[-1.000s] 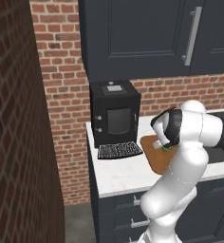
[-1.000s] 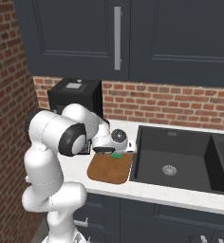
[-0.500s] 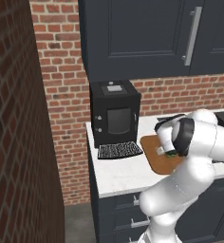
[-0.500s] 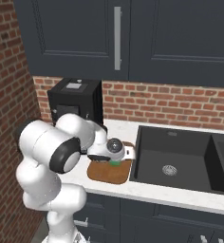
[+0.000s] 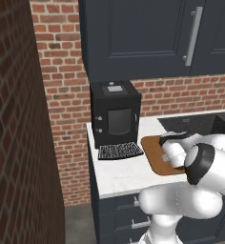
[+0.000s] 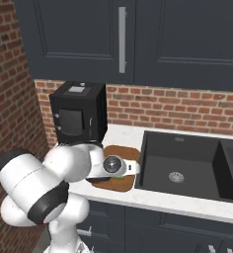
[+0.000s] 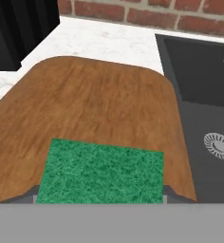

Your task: Pick up the sponge from the counter and clean the cutting board by briefly scrubbing or pressing down on the cutting board. Once finished, release the sponge.

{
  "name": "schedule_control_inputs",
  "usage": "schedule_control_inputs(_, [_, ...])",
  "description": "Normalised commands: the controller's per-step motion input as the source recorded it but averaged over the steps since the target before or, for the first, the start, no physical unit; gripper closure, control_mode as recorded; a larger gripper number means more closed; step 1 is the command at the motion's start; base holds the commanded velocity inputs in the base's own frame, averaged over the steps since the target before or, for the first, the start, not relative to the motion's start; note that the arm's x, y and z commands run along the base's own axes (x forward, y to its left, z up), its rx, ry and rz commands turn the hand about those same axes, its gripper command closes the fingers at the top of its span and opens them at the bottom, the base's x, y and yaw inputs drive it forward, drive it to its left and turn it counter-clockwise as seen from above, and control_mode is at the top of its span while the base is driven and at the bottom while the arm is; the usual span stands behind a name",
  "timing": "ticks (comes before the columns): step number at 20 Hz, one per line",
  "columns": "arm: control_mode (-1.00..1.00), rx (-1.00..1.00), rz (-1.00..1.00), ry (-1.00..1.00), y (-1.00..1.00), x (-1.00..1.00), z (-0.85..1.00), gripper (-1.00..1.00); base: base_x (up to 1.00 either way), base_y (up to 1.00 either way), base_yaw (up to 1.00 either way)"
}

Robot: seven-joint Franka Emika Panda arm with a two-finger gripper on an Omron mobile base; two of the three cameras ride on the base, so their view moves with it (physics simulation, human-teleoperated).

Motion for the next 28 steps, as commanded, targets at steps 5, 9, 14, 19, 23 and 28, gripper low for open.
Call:
schedule_control_inputs(5, [-1.0,0.0,0.0,0.0,0.0,-0.01,0.41,1.0,0.0,0.0,0.0])
schedule_control_inputs(9, [-1.0,0.0,0.02,0.0,0.04,0.0,0.61,1.0,0.0,0.0,0.0])
schedule_control_inputs(14, [-1.0,0.0,0.01,0.02,0.26,-0.17,0.38,1.0,0.0,0.0,0.0])
schedule_control_inputs(19, [-1.0,0.0,0.0,0.06,0.49,-0.08,0.12,1.0,0.0,0.0,0.0])
schedule_control_inputs(23, [-1.0,0.0,0.01,0.09,0.54,0.0,0.0,1.0,0.0,0.0,0.0])
schedule_control_inputs(28, [-1.0,0.0,0.03,0.09,0.49,0.16,0.0,1.0,0.0,0.0,0.0])
